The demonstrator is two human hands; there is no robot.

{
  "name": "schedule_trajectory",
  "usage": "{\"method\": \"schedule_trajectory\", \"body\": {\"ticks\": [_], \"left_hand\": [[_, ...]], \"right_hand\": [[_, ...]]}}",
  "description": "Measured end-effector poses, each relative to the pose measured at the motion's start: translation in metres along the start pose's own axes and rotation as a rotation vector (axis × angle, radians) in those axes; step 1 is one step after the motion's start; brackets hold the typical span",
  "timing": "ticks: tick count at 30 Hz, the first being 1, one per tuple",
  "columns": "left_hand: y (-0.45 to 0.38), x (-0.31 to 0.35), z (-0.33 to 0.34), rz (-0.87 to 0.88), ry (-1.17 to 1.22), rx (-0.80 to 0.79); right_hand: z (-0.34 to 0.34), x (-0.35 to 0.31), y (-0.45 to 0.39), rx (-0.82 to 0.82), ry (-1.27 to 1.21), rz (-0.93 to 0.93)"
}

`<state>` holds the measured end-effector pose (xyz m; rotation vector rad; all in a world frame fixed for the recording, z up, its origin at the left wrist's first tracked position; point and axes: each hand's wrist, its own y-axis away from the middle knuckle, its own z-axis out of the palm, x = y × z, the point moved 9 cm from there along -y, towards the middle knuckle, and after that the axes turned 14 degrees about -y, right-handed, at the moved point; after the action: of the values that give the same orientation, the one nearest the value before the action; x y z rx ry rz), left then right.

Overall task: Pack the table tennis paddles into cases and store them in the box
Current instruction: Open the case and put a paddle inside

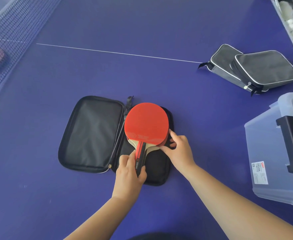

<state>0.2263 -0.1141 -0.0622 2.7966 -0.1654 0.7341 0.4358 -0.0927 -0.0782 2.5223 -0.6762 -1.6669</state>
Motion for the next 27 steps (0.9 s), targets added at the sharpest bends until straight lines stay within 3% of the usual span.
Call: {"method": "schedule_trajectory", "body": {"ticks": [12, 15, 20, 23, 27], "left_hand": [[0.006, 0.006, -0.002, 0.043, -0.033, 0.029], [0.003, -0.009, -0.030, 0.013, -0.044, 0.135], [-0.014, -0.100, -0.092, -0.385, -0.127, 0.298], [-0.016, -0.150, -0.113, -0.604, -0.154, 0.231], [-0.026, -0.176, -0.112, -0.666, -0.070, 0.105]], "right_hand": [[0.000, 0.000, 0.000, 0.004, 0.005, 0.019], [0.000, 0.001, 0.002, 0.014, -0.041, 0.027], [-0.004, 0.002, 0.014, 0.050, -0.087, 0.040], [-0.002, 0.000, 0.020, 0.049, -0.085, 0.046], [0.000, -0.005, 0.022, 0.029, -0.077, 0.059]]}}
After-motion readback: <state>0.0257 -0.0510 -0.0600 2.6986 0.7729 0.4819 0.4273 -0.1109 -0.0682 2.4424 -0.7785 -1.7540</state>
